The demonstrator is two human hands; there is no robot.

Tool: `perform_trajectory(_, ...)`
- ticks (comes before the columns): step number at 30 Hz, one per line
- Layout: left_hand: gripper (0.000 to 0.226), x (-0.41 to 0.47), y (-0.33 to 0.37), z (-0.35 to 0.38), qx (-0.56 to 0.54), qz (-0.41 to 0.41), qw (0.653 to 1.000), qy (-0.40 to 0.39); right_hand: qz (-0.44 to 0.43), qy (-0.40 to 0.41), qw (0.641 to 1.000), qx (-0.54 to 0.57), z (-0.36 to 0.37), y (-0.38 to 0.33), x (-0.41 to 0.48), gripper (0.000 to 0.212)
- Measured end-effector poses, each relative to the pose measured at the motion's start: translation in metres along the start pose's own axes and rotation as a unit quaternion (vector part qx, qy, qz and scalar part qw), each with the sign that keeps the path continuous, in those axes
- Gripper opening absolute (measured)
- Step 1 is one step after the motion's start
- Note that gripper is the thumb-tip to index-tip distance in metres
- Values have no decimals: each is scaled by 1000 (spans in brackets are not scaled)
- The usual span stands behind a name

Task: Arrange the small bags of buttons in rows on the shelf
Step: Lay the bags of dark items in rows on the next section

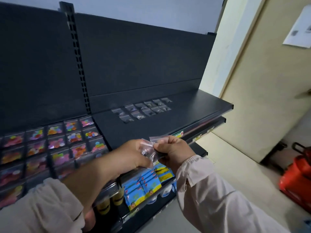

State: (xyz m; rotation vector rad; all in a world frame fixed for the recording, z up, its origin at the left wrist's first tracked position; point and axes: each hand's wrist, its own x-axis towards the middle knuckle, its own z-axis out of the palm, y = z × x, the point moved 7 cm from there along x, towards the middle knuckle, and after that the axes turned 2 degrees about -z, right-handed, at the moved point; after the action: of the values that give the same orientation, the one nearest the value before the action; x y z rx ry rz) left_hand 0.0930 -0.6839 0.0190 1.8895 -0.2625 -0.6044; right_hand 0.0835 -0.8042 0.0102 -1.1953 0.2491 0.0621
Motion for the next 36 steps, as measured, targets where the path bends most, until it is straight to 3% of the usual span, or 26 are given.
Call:
perform_trajectory(6, 13, 82, 15, -7, -87, -42, 995, -10, 17, 49, 998, -21, -38, -29, 67, 24)
perform_trajectory(10, 10, 124, 22, -20, -126, -64, 990, 16, 20, 46, 998, -49, -55, -45, 106, 12)
perform_trajectory(14, 7, 160, 24, -31, -140, -77, 985, 59, 12, 77, 995, -62, -84, -56, 150, 23)
perform_trajectory(20, 7, 207, 23, -38, -134, -86, 978, 135, -33, 102, 982, -156, -133, -81, 213, 24)
perform_trajectory(24, 5, 242, 26, -28, -150, -101, 968, 175, -35, 67, 981, -178, -162, -93, 270, 20)
perform_trajectory(30, 19, 279, 44, -19, -189, -106, 939, 266, -9, 35, 973, -230, -188, -104, 347, 21)
perform_trajectory(36, 13, 300, 54, -14, -201, -121, 914, 332, 1, -11, 930, -367, -196, -111, 406, 23)
